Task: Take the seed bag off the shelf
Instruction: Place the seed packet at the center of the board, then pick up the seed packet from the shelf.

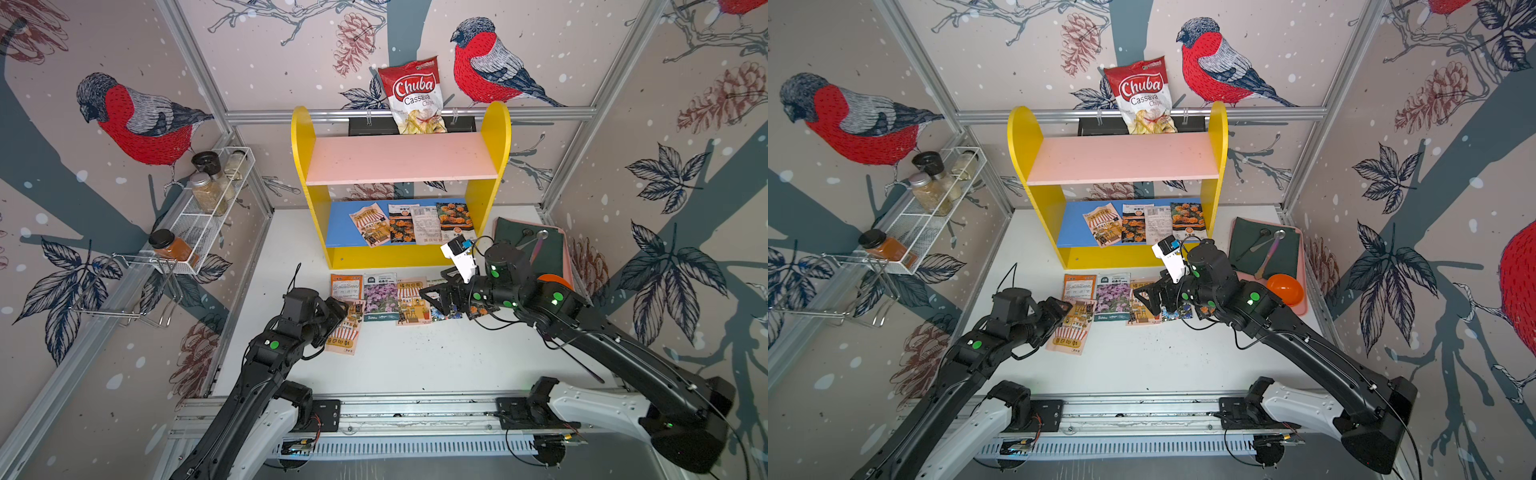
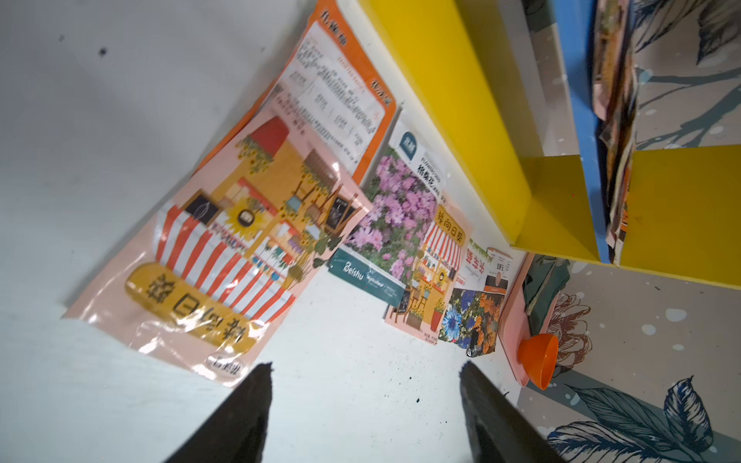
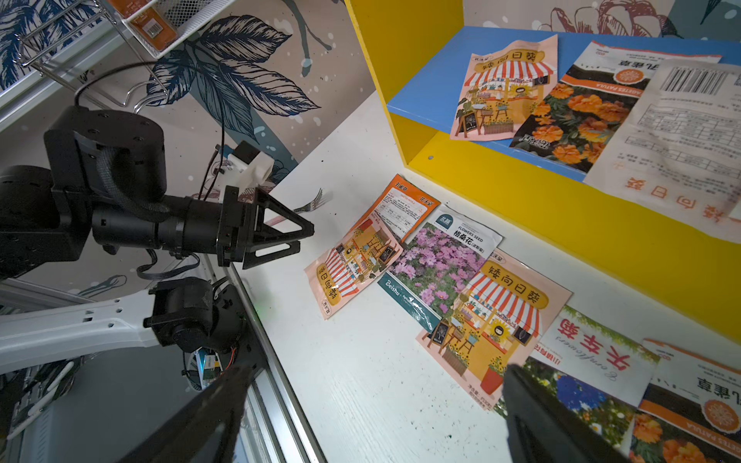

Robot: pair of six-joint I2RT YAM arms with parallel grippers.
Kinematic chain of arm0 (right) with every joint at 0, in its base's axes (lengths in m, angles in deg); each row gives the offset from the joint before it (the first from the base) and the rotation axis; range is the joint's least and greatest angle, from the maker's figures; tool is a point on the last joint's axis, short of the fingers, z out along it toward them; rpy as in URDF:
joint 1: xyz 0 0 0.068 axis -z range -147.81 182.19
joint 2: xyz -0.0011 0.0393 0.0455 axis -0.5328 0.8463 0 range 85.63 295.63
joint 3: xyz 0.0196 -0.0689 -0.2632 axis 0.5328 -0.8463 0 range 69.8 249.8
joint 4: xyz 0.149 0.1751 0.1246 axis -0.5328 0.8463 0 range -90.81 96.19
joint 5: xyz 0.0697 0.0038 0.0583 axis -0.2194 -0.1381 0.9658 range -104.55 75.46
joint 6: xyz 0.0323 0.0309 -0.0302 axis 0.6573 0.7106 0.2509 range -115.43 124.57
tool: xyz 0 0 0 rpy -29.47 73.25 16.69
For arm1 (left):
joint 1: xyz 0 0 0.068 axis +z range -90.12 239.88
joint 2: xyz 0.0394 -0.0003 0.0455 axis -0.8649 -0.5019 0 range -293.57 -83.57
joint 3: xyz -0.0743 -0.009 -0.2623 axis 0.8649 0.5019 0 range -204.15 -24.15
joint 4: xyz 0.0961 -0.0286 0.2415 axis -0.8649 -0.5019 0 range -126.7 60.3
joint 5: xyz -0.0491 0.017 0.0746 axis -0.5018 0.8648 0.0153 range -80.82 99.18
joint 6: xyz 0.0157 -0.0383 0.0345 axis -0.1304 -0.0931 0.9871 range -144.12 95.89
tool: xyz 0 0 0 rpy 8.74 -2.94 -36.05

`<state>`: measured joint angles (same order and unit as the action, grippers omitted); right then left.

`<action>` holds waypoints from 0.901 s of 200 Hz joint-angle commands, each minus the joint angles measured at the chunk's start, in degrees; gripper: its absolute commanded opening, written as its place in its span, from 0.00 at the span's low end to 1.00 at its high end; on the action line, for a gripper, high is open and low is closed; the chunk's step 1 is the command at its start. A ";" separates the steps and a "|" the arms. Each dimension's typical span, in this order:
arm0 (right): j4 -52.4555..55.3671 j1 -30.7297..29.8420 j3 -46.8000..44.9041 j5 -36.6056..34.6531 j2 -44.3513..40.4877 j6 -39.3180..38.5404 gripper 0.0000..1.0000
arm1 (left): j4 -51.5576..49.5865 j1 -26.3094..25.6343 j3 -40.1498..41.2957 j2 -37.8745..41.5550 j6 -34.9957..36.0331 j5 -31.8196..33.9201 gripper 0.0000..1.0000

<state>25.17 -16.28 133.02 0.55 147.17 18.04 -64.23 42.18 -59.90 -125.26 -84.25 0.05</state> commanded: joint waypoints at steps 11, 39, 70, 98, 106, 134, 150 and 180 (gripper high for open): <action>-2.75 0.85 -0.20 0.77 -0.02 -0.20 1.00 | 9.55 0.22 -4.11 -6.97 12.82 -4.05 0.78; -3.18 2.06 -0.86 2.15 -0.35 -0.13 1.00 | 10.52 4.17 -8.36 -14.81 20.00 -10.03 0.79; -4.12 3.91 -2.01 2.66 -1.53 0.22 1.00 | 15.79 9.58 -10.19 -19.00 21.94 -16.22 0.80; -6.66 6.21 -4.05 3.77 -2.25 1.74 1.00 | 22.34 9.78 -12.55 -22.38 19.39 -17.58 0.80; -7.56 6.81 -4.50 3.89 -2.47 2.23 1.00 | 24.75 9.83 -12.69 -23.61 17.84 -18.48 0.80; -10.64 8.68 -5.89 3.98 -3.66 4.21 1.00 | 33.07 9.78 -11.78 -27.50 10.94 -19.68 0.79; -11.85 9.09 -6.35 4.04 -4.27 4.74 1.00 | 37.89 9.78 -10.70 -29.45 8.10 -20.08 0.78; -13.06 9.53 -6.91 3.98 -4.51 5.61 1.00 | 44.38 9.26 -10.57 -33.13 5.17 -20.39 0.75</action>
<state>15.77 -7.03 126.57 3.91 142.99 21.95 -29.95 51.84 -70.41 -156.45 -75.40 -19.32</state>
